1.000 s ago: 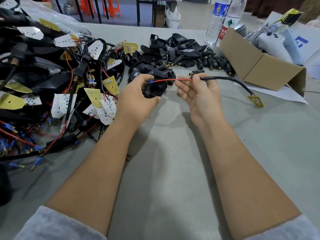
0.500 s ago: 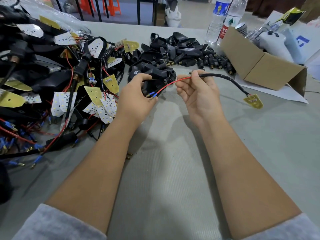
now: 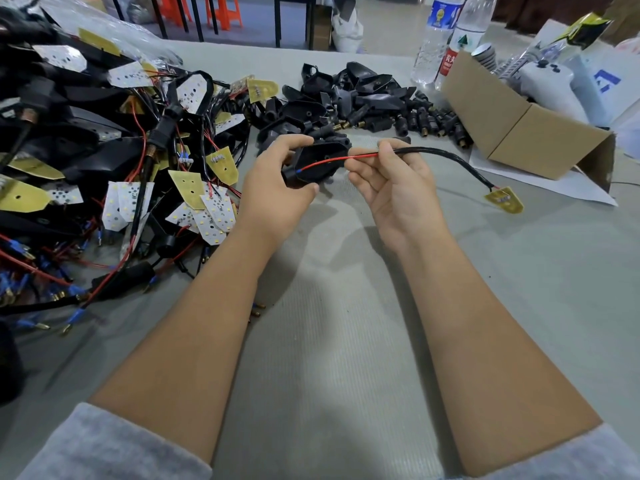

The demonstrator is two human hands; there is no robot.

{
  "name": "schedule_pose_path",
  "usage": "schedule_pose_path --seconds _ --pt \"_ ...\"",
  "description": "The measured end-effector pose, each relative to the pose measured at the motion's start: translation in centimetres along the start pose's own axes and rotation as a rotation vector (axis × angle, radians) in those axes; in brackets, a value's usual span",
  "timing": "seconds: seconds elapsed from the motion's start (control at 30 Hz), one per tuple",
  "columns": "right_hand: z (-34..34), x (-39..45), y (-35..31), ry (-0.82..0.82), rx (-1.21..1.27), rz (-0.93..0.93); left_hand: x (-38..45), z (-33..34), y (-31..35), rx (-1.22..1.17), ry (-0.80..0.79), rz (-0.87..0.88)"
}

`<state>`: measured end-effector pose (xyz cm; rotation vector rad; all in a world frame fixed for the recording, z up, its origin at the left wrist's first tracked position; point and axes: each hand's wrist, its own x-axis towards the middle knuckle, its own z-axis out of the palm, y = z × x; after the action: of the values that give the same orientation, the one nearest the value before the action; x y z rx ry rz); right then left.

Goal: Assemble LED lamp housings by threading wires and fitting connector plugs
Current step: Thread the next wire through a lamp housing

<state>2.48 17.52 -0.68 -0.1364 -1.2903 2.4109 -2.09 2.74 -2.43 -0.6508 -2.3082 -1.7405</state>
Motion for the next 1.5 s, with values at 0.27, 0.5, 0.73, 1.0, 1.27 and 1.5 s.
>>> schedule_pose_path --seconds 0.27,0.5,0.73,1.0,1.27,1.5 --pt "-0.4 0.1 0.4 0.124 -0.213 0.058 0.0 0.2 0.5 -0.198 0.024 -0.003" --pt "-0.5 0.0 0.4 0.116 -0.272 0.048 0.6 -0.3 1.3 -0.637 0.172 -0.276" --pt "0.1 -0.7 0.3 0.031 -0.447 0.000 0.6 -0.4 1.2 -0.697 0.191 -0.403" --pt "0.3 -1.1 0.3 -0.055 -0.540 -0.027 0.7 -0.7 0.9 -0.894 0.035 -0.386" --pt "0.1 -0.8 0.5 -0.069 -0.546 -0.016 0.3 0.0 1.1 -0.666 -0.166 -0.338" --pt "0.2 -0.8 0.6 0.004 -0.537 -0.026 0.5 -0.2 0.9 -0.775 0.129 -0.369"
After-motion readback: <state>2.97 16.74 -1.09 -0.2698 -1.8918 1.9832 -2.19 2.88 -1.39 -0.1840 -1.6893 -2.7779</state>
